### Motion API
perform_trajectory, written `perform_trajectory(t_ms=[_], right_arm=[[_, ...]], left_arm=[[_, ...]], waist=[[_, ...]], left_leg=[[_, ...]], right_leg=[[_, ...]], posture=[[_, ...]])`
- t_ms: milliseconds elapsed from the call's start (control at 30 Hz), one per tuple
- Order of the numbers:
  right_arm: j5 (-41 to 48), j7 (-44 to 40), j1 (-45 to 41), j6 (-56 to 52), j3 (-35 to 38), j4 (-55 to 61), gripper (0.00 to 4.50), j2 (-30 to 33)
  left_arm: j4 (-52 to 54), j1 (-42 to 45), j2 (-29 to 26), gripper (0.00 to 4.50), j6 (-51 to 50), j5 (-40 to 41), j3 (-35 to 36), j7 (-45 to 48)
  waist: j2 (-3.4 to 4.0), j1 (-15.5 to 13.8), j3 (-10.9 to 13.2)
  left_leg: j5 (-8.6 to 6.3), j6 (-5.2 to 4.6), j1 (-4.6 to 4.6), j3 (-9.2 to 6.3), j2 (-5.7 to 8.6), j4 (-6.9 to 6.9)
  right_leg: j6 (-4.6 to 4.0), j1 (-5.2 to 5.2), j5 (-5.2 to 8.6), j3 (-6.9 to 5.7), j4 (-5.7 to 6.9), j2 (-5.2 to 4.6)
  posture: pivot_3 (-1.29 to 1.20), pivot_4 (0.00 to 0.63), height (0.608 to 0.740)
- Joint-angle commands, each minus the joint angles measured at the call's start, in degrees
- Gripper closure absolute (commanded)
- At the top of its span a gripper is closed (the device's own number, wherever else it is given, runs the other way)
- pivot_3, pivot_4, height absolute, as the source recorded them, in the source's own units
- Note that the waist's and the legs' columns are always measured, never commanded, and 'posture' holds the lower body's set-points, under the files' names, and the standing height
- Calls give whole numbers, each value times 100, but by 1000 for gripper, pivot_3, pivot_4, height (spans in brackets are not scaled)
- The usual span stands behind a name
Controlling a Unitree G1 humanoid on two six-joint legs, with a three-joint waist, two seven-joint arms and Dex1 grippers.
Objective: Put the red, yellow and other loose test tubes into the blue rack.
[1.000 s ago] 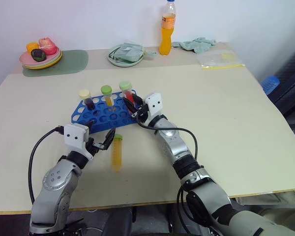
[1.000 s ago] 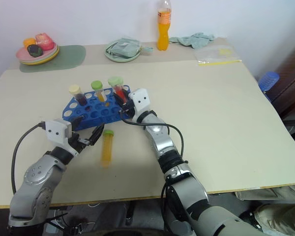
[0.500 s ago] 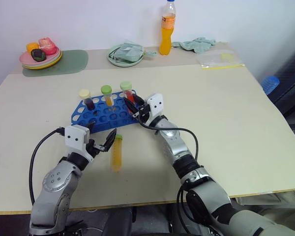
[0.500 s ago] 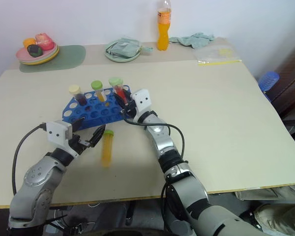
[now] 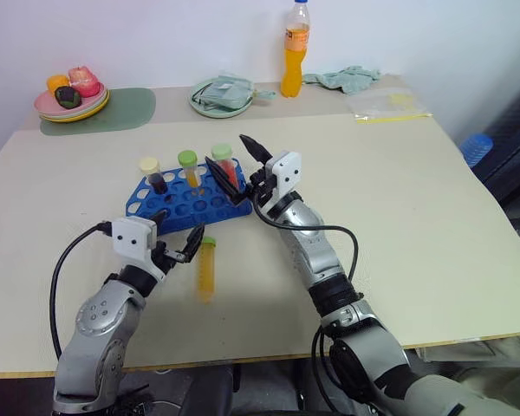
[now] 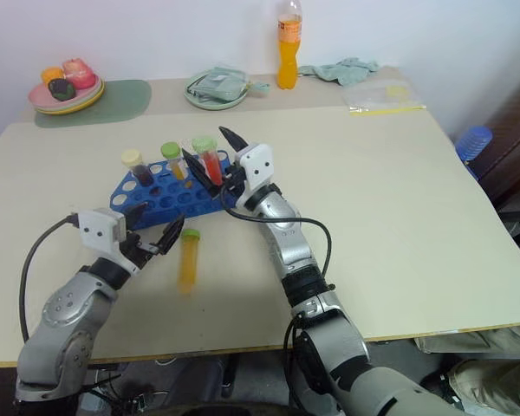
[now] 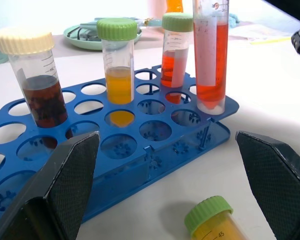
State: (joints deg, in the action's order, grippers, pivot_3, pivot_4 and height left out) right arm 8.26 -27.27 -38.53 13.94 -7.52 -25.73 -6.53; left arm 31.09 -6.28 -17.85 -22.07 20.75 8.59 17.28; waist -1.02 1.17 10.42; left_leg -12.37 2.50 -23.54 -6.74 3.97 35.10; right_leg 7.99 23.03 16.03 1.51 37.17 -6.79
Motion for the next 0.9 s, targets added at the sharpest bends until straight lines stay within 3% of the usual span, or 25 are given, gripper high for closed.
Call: perform_trajectory(t_ms=[33,333,500,667,867,900], right_arm=[[228,-62,84,-798,-4,653,77,70],[498,25,-48,-4144,-124,2104,77,634],[456,227,-507,-5704,-196,2285,77,826],[686,327,-899,-6307,43,2160,77,653],[608,502,-1190,-6299,63,1742,77,514],[611,512,-1220,-6291,67,1696,300,503]], left_arm=[[180,-9,-4,0,67,41,66,3],[0,-251,-9,0,341,-4,66,195],[-114,-299,-1,0,499,-76,-32,295],[-181,-280,15,0,565,-100,-68,320],[-123,-287,10,0,522,-97,-94,319],[-116,-291,12,0,519,-98,-97,316]], waist=[[0,-1,0],[1,-11,0],[2,-9,1],[1,-10,1],[1,-8,1],[1,-8,1]], left_leg=[[0,0,0,0,0,0],[-1,-1,-1,-3,-1,-2],[-1,-1,-1,-1,-1,-3],[-1,-1,-2,-1,-1,-3],[-1,-1,-2,2,-1,-3],[-1,-1,-2,3,-1,-3]], right_leg=[[0,0,0,0,0,0],[-2,2,1,1,-1,0],[-3,4,1,1,-2,-1],[-3,4,2,1,-2,-2],[-3,5,2,1,-1,-2],[-3,5,2,1,-2,-2]], posture=[[0,150,740],[0,150,740],[0,150,740],[0,150,740],[0,150,740],[0,150,740]])
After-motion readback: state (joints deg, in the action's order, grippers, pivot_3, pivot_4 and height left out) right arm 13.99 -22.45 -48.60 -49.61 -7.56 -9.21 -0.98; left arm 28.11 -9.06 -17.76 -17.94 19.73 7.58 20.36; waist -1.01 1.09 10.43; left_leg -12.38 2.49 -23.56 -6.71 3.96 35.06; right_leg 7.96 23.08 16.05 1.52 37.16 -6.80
